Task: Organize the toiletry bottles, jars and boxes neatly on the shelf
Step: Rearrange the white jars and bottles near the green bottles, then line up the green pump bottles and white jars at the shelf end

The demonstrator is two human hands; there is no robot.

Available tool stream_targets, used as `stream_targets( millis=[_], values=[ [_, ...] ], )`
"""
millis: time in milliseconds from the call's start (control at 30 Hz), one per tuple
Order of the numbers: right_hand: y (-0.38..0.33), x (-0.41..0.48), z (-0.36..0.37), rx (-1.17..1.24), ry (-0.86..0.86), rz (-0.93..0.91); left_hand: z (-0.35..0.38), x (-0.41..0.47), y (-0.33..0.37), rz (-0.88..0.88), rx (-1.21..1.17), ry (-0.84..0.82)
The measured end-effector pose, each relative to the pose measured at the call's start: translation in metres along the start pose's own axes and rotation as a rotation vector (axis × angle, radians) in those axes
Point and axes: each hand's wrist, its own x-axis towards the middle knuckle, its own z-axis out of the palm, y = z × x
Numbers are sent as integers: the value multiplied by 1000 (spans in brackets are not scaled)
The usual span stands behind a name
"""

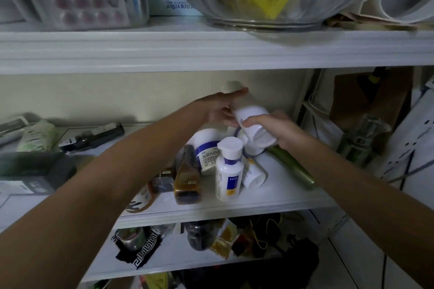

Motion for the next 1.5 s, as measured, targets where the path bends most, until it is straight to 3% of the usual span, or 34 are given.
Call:
stream_targets(
  millis=[267,600,800,1033,1100,1233,1333,1500],
  values=[
    [-54,-1,100,-267,-57,-131,-88,-47,-16,-53,-169,165],
    [-86,-16,213,-213,-283,-84,-204,-85,-49,-72,-228,309],
    [-100,-28,271,-188,-363,-2,-260,-105,-74,-46,-256,340],
    [-125,-42,339,-280,-355,-53,-317,-135,-86,13,-351,299],
    [-123,-46,359,-305,-348,-54,-328,-144,-93,6,-325,303],
    [-110,-57,405,-326,-501,-50,-350,-155,-117,-66,-225,306],
    [-101,-68,427,-350,-476,57,-361,-161,-136,-116,-210,280],
    [-93,-71,437,-479,-476,-11,-368,-170,-163,-95,-294,281]
  ],
)
